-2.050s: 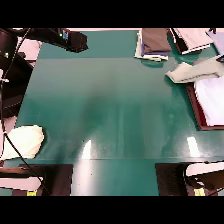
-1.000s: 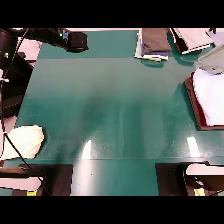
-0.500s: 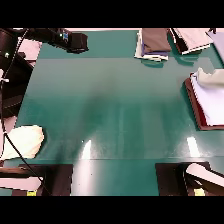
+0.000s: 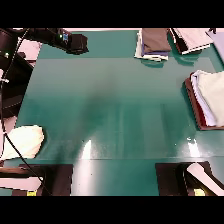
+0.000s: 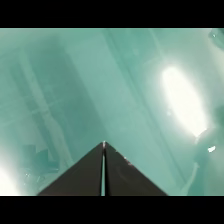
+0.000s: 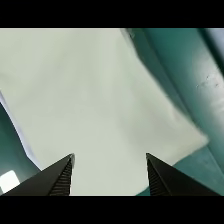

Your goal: Fold the shirts.

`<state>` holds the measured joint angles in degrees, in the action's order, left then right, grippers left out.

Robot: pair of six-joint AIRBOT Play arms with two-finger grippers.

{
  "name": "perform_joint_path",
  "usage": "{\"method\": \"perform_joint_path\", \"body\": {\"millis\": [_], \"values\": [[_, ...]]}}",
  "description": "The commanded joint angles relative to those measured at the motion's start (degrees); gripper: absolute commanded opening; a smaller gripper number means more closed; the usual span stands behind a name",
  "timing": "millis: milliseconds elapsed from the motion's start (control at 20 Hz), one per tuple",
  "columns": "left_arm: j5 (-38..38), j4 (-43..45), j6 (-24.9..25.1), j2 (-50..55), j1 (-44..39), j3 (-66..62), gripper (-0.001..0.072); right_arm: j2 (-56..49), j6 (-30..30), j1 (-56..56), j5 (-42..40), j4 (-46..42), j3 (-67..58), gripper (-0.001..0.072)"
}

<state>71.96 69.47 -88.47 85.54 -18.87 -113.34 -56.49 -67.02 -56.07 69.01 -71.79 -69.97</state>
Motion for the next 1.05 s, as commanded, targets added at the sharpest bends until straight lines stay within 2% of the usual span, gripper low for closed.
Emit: {"method": "perform_joint_path", "body": {"millis": [0, 150, 250, 600, 650, 700, 750, 800, 1000], "values": [[0.7, -0.55, 0.44, 0.04, -0.02, 0.02, 0.0031, 3.02, -1.44, -0.44, -0.48, 5.88, -3.34, 0.0532], [0.74, -0.57, 0.37, 0.04, -0.02, 0.02, 0.0031, 4.81, -2.95, 6.69, -0.24, 17.33, -3.04, 0.0531], [0.85, -0.68, 0.37, 0.04, -0.02, 0.02, 0.0031, 6.29, -4.0, 14.75, -0.2, 21.62, -1.05, 0.0531], [0.48, -0.7, 0.39, 0.02, -0.02, 0.02, 0.0031, 9.05, -4.09, 47.25, -2.99, 22.1, 5.46, 0.0523], [0.46, -0.7, 0.39, 0.02, -0.02, 0.02, 0.0031, 9.05, -4.07, 50.56, -4.07, 22.05, 5.73, 0.0493], [0.46, -0.7, 0.39, 0.02, -0.02, 0.02, 0.0031, 8.85, -4.07, 53.7, -5.22, 22.05, 5.68, 0.041], [0.46, -0.7, 0.39, 0.02, -0.02, 0.02, 0.0031, 8.81, -4.07, 56.06, -6.32, 22.05, 5.68, 0.0256], [0.48, -0.7, 0.39, 0.02, -0.02, 0.02, 0.0031, 8.81, -4.04, 58.14, -7.21, 22.05, 5.68, 0.0009], [0.46, -0.7, 0.39, 0.02, -0.02, 0.02, 0.0031, 8.81, -4.02, 61.35, -8.59, 22.12, 5.68, 0.0018]]}}
